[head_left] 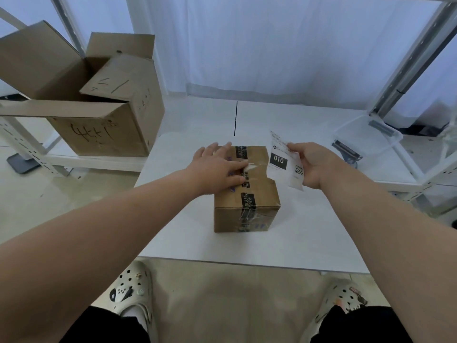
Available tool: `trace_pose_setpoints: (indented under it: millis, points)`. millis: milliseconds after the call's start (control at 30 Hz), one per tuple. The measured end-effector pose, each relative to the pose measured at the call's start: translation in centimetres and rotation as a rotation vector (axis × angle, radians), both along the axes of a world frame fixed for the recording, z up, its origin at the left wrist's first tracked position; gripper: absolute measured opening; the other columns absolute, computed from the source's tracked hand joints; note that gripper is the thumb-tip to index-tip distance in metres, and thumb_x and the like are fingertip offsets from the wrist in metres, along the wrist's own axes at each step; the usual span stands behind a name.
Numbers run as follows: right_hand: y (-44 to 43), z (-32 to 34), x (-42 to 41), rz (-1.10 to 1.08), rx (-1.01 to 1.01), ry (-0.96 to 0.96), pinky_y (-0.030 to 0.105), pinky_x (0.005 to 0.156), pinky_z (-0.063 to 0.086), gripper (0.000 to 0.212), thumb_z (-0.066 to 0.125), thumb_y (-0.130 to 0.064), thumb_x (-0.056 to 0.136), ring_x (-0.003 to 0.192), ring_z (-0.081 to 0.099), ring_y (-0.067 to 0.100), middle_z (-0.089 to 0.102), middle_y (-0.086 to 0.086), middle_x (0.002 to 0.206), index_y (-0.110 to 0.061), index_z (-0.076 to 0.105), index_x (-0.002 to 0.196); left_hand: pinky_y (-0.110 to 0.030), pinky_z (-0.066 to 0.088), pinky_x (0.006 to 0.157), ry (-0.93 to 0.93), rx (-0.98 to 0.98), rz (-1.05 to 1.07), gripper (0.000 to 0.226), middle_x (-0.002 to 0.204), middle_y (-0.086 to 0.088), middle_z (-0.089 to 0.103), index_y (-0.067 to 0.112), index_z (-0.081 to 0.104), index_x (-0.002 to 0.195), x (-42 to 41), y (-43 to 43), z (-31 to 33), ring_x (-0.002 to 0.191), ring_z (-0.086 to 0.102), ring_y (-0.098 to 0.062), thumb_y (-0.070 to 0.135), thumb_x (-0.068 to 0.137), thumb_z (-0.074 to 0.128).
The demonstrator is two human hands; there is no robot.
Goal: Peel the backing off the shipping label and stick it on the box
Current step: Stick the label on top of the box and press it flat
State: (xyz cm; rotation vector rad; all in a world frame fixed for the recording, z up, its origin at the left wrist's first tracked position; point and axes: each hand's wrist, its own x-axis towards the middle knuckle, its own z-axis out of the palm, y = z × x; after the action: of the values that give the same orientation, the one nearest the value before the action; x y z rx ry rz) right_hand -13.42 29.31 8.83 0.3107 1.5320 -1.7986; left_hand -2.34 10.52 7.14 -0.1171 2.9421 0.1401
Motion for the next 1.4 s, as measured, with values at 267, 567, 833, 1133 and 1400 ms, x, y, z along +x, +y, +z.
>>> trace_pose_setpoints:
  millis: [267, 567, 833, 1133, 1400]
  points:
    - [0.7, 0.6, 0.9, 0.120, 0.079, -0.005, 0.038, 0.051, 0.059, 0.013, 0.048, -0.020, 0.095, 0.064, 0.069, 0.023, 0.071, 0.007, 0.082, -0.012, 0.057, 0.098, -0.046, 0.026, 0.110, -0.047, 0.153, 0.167, 0.070, 0.152, -0.015, 0.020, 0.043, 0.018, 0.146, 1.2, 1.6, 1.0, 0.137, 0.018, -0.038, 0.068, 0.085, 0.039]
    - [-0.5, 1.9, 2.1, 0.216, -0.135, 0.109, 0.032, 0.063, 0.057, 0.032, 0.043, -0.018, 0.095, 0.079, 0.066, 0.027, 0.064, 0.017, 0.109, -0.006, 0.052, 0.123, -0.045, 0.028, 0.113, -0.117, 0.692, 0.505, 0.123, 0.149, -0.006, 0.034, 0.039, 0.014, 0.144, 1.0, -0.2, 1.0, 0.136, 0.033, -0.030, 0.097, 0.041, 0.046]
    - [0.1, 1.2, 1.1, 0.048, -0.034, 0.066, 0.037, 0.073, 0.055, 0.035, 0.052, -0.018, 0.090, 0.075, 0.065, 0.025, 0.069, 0.009, 0.093, -0.011, 0.055, 0.124, -0.040, 0.046, 0.092, -0.238, 0.635, 0.525, 0.077, 0.113, 0.002, 0.057, 0.020, 0.040, 0.130, 1.1, -0.9, 1.0, 0.106, 0.055, -0.022, 0.062, 0.071, 0.067]
    - [0.0, 0.9, 1.9, 0.122, 0.021, 0.022, 0.029, 0.048, 0.056, 0.015, 0.049, -0.014, 0.091, 0.053, 0.066, 0.022, 0.070, 0.008, 0.083, -0.009, 0.055, 0.104, -0.032, 0.053, 0.075, -0.117, 0.819, 0.548, 0.058, 0.096, 0.004, 0.059, 0.019, 0.042, 0.123, 1.7, -2.2, 0.3, 0.091, 0.062, -0.018, 0.056, 0.082, 0.059]
    - [-0.9, 2.4, 2.7, 0.189, -0.176, 0.063, 0.027, 0.057, 0.056, 0.013, 0.042, -0.018, 0.094, 0.068, 0.064, 0.022, 0.069, 0.016, 0.092, -0.011, 0.053, 0.092, -0.037, 0.049, 0.090, 0.053, 0.929, 0.543, 0.051, 0.124, -0.007, 0.051, 0.021, 0.033, 0.140, 1.4, -1.2, -0.1, 0.110, 0.053, -0.025, 0.037, 0.094, 0.048]
